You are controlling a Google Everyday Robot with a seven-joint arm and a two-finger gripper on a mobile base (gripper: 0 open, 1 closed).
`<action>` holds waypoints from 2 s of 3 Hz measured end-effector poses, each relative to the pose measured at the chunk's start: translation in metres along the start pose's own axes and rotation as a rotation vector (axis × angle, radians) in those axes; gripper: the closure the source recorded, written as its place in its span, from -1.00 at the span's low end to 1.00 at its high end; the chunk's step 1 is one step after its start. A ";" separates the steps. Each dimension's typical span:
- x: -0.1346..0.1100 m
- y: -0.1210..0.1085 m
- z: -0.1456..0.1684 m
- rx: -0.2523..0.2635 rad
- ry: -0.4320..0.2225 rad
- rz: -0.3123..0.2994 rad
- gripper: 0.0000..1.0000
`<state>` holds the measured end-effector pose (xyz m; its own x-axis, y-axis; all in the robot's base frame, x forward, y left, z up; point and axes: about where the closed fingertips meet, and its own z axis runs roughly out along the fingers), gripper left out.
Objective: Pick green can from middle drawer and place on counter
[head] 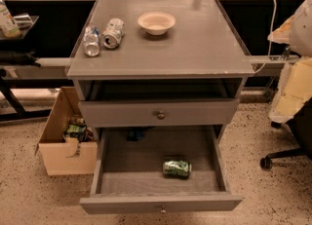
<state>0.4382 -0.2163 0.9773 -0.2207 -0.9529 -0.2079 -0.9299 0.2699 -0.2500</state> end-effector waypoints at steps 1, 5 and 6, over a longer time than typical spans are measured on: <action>0.000 0.000 0.000 0.000 0.000 0.000 -1.00; -0.010 0.053 0.163 -0.161 -0.095 -0.088 -1.00; -0.007 0.054 0.177 -0.163 -0.091 -0.104 -1.00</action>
Offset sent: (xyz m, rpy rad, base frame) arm 0.0068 0.0218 -0.1121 0.0662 0.1560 0.1277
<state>0.4420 -0.1703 0.7979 -0.1009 -0.9561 -0.2751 -0.9831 0.1384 -0.1201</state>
